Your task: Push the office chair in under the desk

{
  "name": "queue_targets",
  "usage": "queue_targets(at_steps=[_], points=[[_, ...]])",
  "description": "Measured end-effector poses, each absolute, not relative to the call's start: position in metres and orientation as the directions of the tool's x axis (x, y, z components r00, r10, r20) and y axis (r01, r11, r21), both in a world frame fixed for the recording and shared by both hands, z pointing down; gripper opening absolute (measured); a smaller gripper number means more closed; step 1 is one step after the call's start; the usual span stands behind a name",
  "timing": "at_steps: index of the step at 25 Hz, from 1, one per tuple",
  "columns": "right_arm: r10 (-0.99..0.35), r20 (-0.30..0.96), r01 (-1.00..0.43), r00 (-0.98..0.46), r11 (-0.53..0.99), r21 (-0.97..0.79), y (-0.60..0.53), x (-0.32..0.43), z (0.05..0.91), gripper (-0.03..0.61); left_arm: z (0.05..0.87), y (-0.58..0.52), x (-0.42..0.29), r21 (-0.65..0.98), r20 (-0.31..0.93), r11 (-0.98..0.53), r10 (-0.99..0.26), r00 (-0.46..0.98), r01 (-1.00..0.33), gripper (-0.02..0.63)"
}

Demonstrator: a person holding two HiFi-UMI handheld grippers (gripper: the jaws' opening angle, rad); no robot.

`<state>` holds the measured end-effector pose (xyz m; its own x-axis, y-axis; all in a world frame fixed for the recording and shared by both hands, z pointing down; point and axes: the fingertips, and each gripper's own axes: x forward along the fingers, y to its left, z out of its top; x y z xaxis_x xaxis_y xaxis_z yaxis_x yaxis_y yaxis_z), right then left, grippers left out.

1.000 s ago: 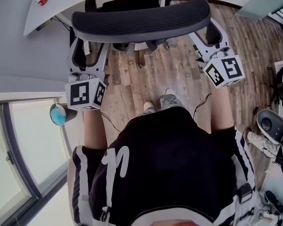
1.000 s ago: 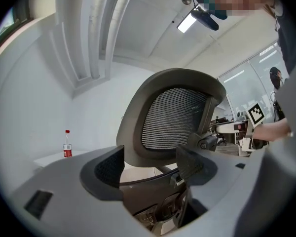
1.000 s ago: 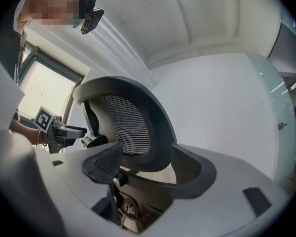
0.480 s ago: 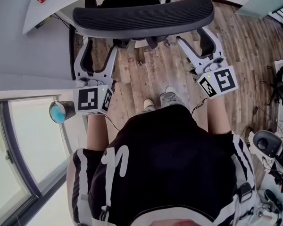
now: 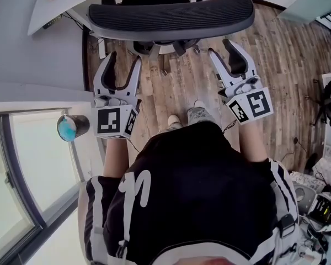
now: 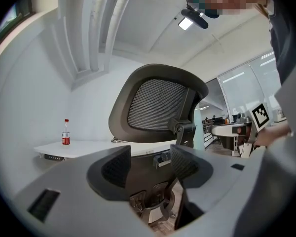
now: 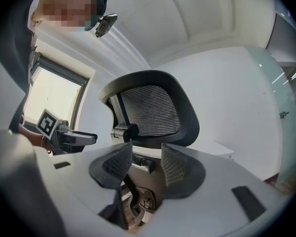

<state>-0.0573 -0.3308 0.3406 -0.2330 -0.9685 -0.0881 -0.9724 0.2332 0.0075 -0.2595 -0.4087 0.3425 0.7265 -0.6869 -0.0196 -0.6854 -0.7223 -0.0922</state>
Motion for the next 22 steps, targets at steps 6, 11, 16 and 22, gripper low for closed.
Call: queue_targets(at_steps=[6, 11, 16, 22], points=[[-0.973, -0.076, -0.975, -0.219, 0.22, -0.012, -0.328, -0.062, 0.349, 0.146, 0.35, -0.394, -0.254, -0.091, -0.012, -0.742, -0.666, 0.746, -0.664, 0.239], [-0.974, -0.065, -0.975, -0.219, 0.22, -0.011, -0.326, -0.068, 0.354, 0.101, 0.359, -0.384, -0.245, -0.09, 0.001, -0.759, -0.648, 0.762, -0.645, 0.21], [-0.971, -0.068, -0.973, -0.229, 0.23, -0.007, -0.324, -0.076, 0.354, 0.062, 0.36, -0.379, -0.245, -0.106, -0.007, -0.749, -0.657, 0.754, -0.654, 0.12], [-0.971, -0.069, -0.973, -0.228, 0.229, -0.007, -0.326, -0.079, 0.352, 0.032, 0.356, -0.384, -0.251, -0.103, -0.015, -0.723, -0.686, 0.728, -0.683, 0.033]])
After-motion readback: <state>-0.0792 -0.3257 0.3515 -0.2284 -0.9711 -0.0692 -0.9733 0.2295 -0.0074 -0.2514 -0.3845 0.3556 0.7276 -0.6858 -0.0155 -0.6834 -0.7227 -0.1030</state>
